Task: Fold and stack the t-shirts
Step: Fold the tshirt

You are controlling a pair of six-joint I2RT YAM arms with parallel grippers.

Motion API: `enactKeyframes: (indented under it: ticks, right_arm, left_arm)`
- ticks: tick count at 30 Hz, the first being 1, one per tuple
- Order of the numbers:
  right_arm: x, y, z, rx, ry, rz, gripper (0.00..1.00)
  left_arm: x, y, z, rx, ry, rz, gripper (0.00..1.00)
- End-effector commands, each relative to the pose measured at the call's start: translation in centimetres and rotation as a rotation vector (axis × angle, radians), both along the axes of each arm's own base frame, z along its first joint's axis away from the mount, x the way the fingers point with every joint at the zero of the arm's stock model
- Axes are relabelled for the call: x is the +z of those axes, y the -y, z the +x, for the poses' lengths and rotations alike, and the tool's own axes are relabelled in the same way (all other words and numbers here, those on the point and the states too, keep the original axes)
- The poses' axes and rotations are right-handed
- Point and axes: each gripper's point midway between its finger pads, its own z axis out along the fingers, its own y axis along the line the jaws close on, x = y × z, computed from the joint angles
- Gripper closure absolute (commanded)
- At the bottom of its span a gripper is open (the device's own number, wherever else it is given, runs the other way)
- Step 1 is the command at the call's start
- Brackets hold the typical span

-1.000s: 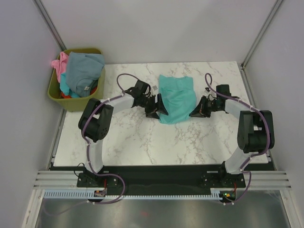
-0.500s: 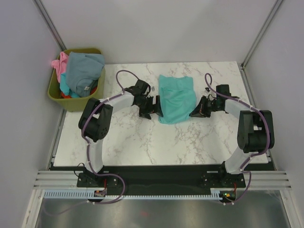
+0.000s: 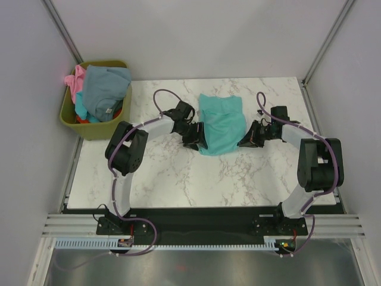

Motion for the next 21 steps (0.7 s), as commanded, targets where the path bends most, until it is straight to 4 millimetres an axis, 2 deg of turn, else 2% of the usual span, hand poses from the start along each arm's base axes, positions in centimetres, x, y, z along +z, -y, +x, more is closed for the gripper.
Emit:
enactKeyframes:
  ticks: [1, 7, 21]
  right_arm:
    - [0.8, -0.1, 1.4, 0.010, 0.054, 0.000, 1.00]
    - [0.7, -0.1, 1.5, 0.014, 0.053, -0.001, 1.00]
    - [1.2, 0.2, 2.1, 0.023, 0.096, -0.023, 1.00]
  left_arm:
    - [-1.4, 0.2, -1.6, -0.028, -0.038, 0.017, 0.39]
    - [-1.7, 0.1, -2.0, -0.031, -0.049, 0.023, 0.39]
    - [0.9, 0.1, -1.8, -0.030, 0.000, -0.006, 0.39]
